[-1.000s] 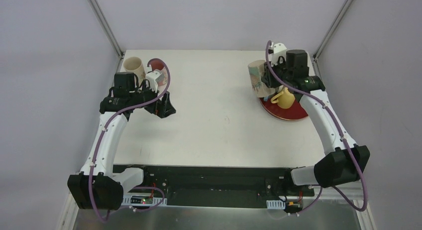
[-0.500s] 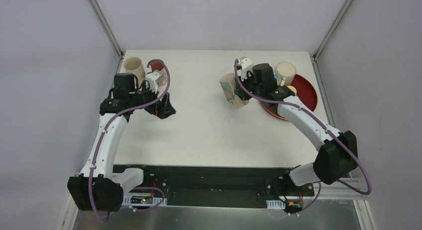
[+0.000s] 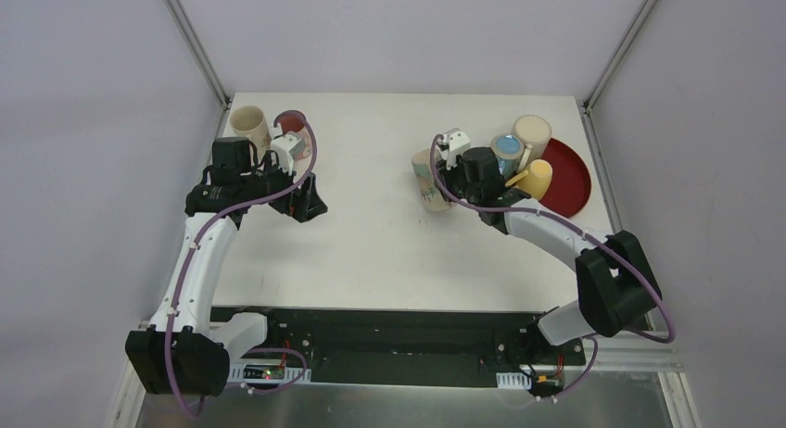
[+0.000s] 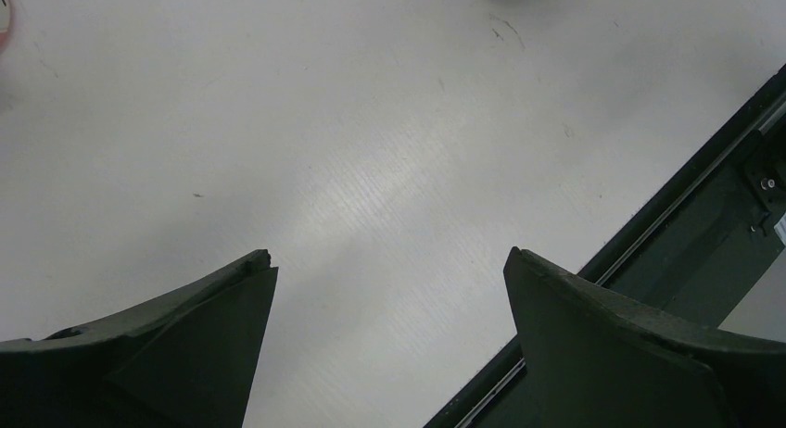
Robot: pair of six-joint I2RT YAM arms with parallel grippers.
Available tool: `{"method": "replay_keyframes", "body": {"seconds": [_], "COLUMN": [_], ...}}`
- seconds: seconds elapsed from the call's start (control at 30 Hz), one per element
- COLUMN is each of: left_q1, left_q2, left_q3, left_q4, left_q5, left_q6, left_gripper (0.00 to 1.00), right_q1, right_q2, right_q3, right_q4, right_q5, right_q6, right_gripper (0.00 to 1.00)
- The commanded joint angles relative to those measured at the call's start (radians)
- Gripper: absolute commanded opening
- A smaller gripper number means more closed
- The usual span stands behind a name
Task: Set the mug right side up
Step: Place the cup at the center of the board.
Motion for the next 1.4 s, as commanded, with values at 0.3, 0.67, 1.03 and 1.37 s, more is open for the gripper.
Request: {"method": "replay_keyframes", "body": {"seconds": [0.3,0.67,1.03,1.37], "left_q1": [0.032,0.031,0.031,0.032], "left_q2": [-0.014,-0.014,-0.035,-0.038], "left_q3": [-0.009,-0.009,-0.012,-0.016], "left_q4": [0.023,0.030,0.032,0.032], "left_q5": [0.015,0.031,0.039,0.040], "left_q6": [0.018,0.015,0.010,0.012], "left_gripper": [0.99,0.99,0.99,1.00], "right_q1": [0.003,0.003,0.003,0.002], "right_q2": [-0.008,-0.019,0.014,0.054], "right_q3": [-0.071,-0.067,-0.032,0.060], "right_q4": [0.201,-0.025,-0.123,-0.258], "right_q5": [0.156,0.203,0.223,0.232], "right_q6": [0.075,0.143,0.143,0.125], "right_gripper": [0.00,0.00,0.06,0.41]}}
